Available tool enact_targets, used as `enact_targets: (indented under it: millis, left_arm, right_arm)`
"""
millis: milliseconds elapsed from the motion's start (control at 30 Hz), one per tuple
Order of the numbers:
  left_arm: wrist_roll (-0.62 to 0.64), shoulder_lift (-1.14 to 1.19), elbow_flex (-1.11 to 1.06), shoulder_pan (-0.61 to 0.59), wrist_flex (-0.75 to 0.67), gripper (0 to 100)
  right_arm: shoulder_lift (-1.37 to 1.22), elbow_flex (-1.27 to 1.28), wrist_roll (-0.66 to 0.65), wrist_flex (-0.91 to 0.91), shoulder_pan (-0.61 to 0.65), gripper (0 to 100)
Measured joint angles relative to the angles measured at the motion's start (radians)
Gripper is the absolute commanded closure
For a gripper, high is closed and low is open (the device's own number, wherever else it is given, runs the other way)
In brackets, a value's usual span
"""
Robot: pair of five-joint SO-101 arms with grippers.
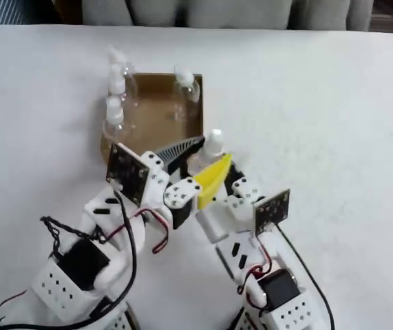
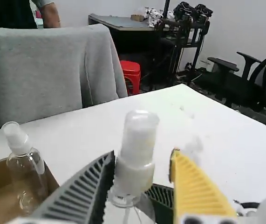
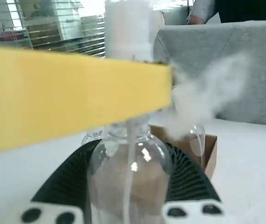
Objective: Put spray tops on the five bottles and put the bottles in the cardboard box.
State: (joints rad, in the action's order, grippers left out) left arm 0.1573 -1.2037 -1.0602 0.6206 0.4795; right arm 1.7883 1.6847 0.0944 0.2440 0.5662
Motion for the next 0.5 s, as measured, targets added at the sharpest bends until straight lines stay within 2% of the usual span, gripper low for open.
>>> enact_targets:
  millis: [300, 500]
  left_arm:
    - [0.0, -0.144, 0.0, -0.034, 0.031, 80]
    - [0.002, -0.313, 0.034, 0.031, 0.236, 80]
  right_arm:
    - [0.0, 0.0, 0.0, 0.0, 0.003, 98.4]
    - [0.0, 0.0, 0.0, 0.0, 0.003, 98.4]
